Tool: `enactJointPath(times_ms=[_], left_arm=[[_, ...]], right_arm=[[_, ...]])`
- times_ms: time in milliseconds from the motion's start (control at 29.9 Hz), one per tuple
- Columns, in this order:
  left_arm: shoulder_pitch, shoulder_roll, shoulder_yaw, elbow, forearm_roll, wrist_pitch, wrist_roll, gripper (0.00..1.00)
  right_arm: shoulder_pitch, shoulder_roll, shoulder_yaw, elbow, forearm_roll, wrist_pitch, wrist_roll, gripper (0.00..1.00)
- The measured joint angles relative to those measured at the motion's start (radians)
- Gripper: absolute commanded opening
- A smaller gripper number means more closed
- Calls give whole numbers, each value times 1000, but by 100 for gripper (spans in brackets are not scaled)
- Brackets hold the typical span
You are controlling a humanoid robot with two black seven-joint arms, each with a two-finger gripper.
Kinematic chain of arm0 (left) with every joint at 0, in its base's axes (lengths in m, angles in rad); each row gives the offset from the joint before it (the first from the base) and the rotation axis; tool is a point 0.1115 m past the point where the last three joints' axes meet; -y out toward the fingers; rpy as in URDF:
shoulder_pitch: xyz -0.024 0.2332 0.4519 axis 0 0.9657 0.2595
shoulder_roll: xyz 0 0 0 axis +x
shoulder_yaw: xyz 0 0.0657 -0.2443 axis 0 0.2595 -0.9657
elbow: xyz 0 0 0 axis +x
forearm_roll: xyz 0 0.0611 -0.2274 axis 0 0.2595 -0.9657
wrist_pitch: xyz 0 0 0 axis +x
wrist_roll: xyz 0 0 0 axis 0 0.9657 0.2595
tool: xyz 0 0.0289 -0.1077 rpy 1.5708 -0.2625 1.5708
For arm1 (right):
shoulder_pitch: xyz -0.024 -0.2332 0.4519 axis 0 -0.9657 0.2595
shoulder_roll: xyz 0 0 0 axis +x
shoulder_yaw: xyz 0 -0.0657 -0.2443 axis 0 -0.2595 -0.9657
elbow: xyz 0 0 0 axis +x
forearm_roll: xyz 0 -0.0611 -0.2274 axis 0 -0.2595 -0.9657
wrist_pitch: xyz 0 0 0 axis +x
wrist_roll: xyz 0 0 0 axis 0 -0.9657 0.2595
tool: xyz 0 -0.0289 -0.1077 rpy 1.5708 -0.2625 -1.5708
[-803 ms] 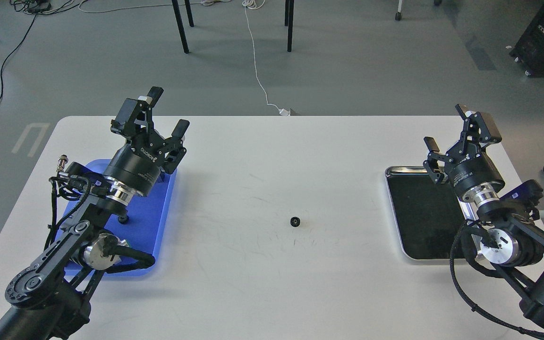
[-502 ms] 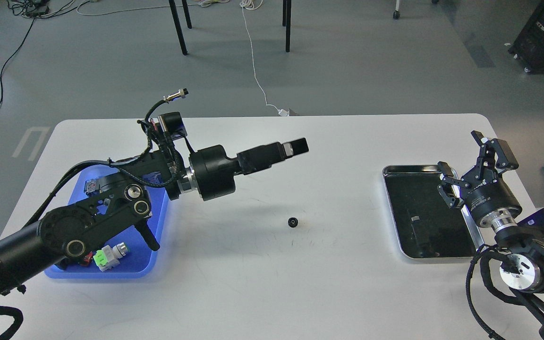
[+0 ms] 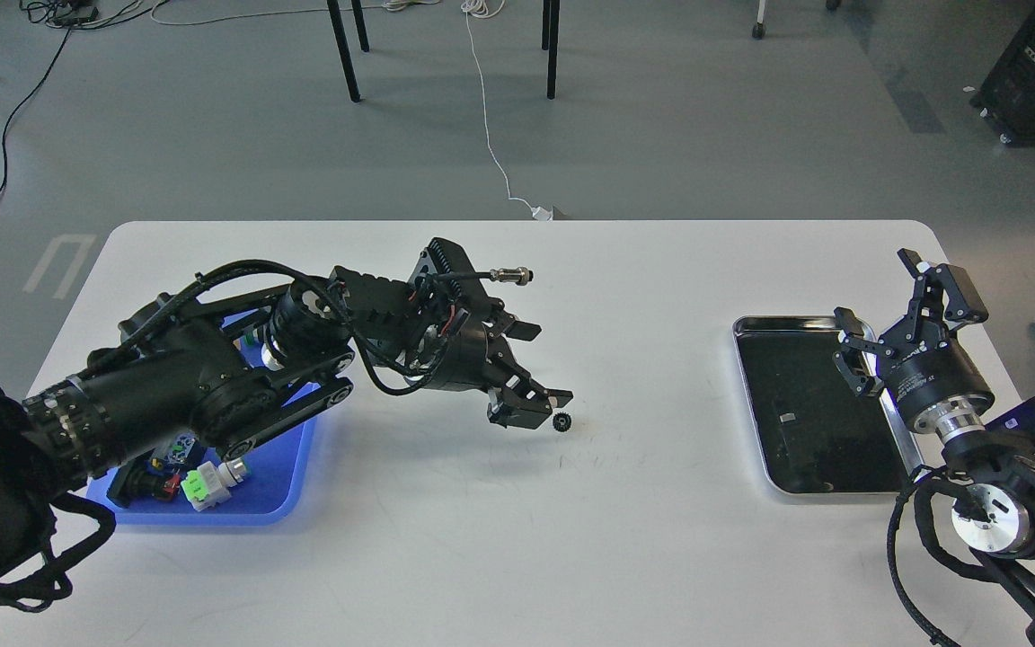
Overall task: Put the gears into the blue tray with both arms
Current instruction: 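Reach the left gripper to the second black part and grasp it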
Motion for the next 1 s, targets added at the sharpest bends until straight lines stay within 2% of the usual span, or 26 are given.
enactJointPath(times_ms=[435,569,703,736,937,1004], left_arm=[[-18,-117,115,131,0,5,0,84],[-18,-144,131,175,0,5,0,76],[-18,-163,136,198,0,5,0,76],[-18,-164,136,199,0,5,0,60],[-18,-185,149,219,0,6,0,27],[-16,-189,151,225,0,6,0,23]], right_arm=[[0,0,-2,-2,0,0,0,99],[-1,0,-2,-2,0,0,0,99],[-1,-1,-2,-3,0,0,0,99],[-1,-2,-2,-3,0,0,0,99],[-1,-1,0,-2,0,0,0,99],[-2,-1,0,-2,0,0,0,99]])
